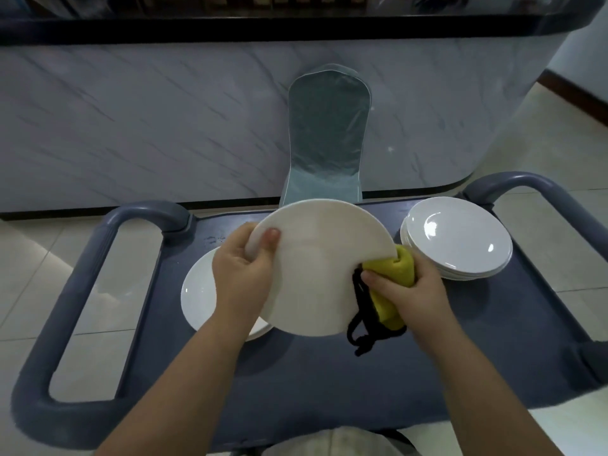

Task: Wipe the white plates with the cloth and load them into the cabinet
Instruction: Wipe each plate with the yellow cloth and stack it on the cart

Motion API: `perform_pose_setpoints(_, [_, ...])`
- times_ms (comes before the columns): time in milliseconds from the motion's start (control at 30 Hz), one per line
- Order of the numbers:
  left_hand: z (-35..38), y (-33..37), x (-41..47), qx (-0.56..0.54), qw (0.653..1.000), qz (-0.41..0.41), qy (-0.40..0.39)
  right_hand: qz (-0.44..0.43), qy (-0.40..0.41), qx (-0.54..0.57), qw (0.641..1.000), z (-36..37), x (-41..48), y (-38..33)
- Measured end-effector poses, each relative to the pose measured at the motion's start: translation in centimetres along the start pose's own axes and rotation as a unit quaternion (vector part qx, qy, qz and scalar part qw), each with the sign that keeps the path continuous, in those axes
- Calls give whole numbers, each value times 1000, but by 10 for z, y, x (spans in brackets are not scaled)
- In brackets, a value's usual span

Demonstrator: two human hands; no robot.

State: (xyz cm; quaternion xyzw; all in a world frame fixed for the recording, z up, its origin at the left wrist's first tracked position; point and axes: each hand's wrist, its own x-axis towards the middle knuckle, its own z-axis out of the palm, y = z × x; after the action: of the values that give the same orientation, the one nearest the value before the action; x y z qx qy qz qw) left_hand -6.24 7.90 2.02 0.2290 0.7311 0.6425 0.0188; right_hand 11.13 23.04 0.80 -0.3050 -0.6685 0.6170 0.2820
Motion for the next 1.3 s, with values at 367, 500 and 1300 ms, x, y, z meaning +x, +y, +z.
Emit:
perform_pose_setpoints(367, [-1, 0, -6, -104, 987, -72, 100, -77, 48, 96, 991, 24, 8, -19])
perform_pose_setpoints(500, [33, -17, -49, -296, 891, -301, 169, 41, 95, 288, 952, 69, -29, 26])
perform_pose_setpoints(1300, [-8, -9, 4, 100, 989, 56, -98, 50, -1, 25, 998, 3, -18, 26])
